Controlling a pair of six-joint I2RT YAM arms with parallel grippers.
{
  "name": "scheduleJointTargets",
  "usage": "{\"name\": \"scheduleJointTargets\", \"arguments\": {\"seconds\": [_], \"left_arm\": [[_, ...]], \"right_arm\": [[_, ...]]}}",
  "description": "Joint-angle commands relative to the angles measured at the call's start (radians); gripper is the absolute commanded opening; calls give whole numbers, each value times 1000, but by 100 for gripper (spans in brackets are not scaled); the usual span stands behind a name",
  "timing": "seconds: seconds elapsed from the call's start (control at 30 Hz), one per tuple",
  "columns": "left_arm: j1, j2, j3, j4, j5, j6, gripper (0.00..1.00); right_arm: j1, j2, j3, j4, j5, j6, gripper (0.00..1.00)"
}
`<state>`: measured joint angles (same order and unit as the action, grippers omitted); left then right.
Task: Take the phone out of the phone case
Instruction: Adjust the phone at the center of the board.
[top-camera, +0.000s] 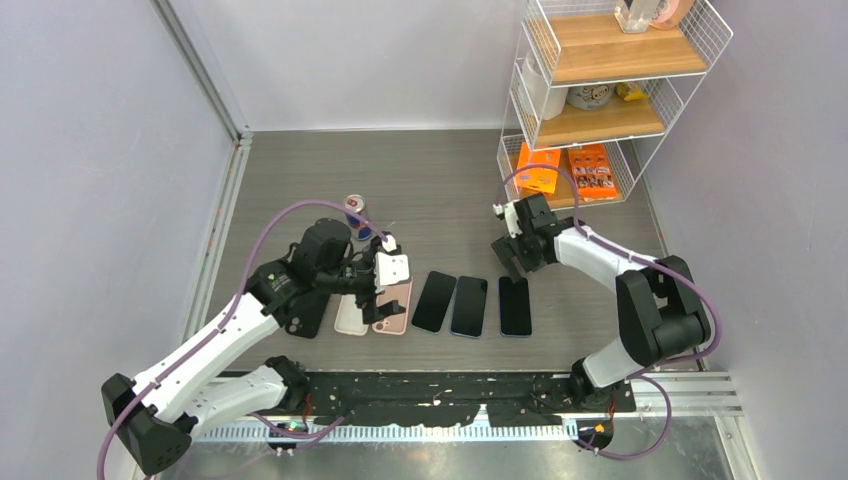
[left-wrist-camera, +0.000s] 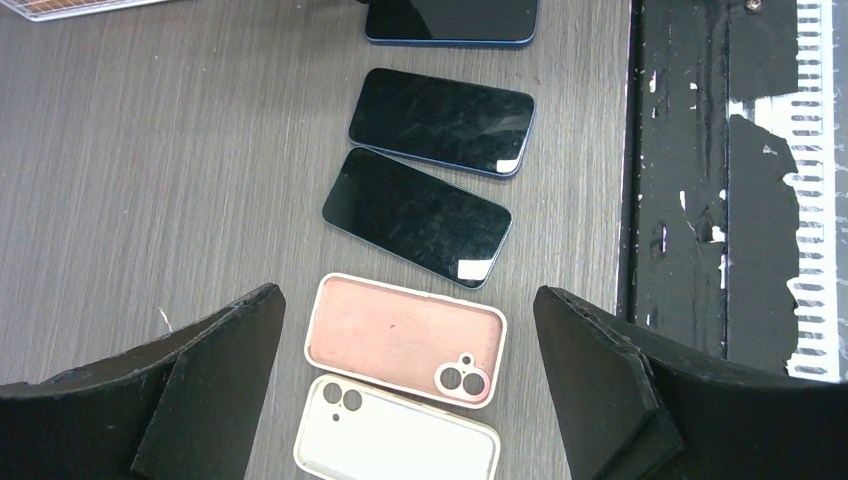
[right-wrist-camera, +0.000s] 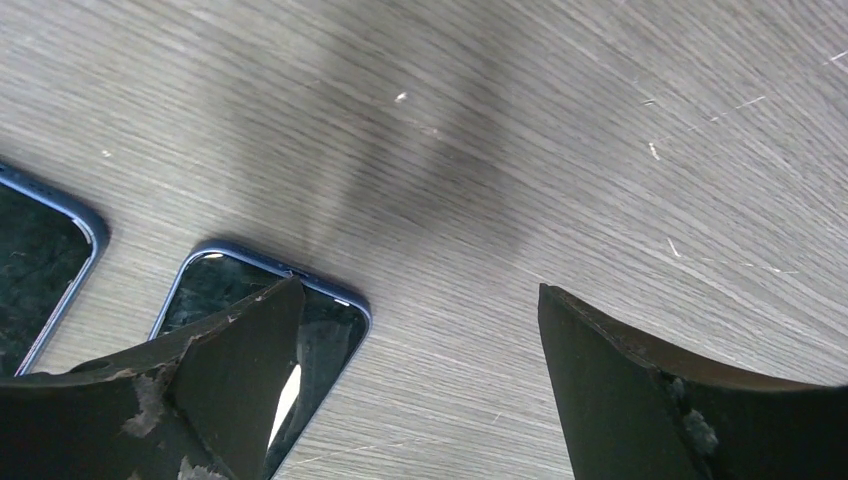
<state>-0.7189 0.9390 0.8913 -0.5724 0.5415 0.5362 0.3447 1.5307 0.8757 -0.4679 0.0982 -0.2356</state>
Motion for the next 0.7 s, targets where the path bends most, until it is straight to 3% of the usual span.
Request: {"name": "scheduleJointTargets", "arguments": {"seconds": [0.0, 0.3, 0.67], "left_arm": [[3, -18, -8, 42, -7, 11, 100], [3, -36, -27, 43, -26, 20, 100], [3, -66, -56, 55, -40, 33, 100]], "right_arm": [[12, -44, -4, -24, -25, -16, 93], [13, -126, 22, -52, 2, -61, 94], [13, -278, -63, -148, -9, -340, 94]]}}
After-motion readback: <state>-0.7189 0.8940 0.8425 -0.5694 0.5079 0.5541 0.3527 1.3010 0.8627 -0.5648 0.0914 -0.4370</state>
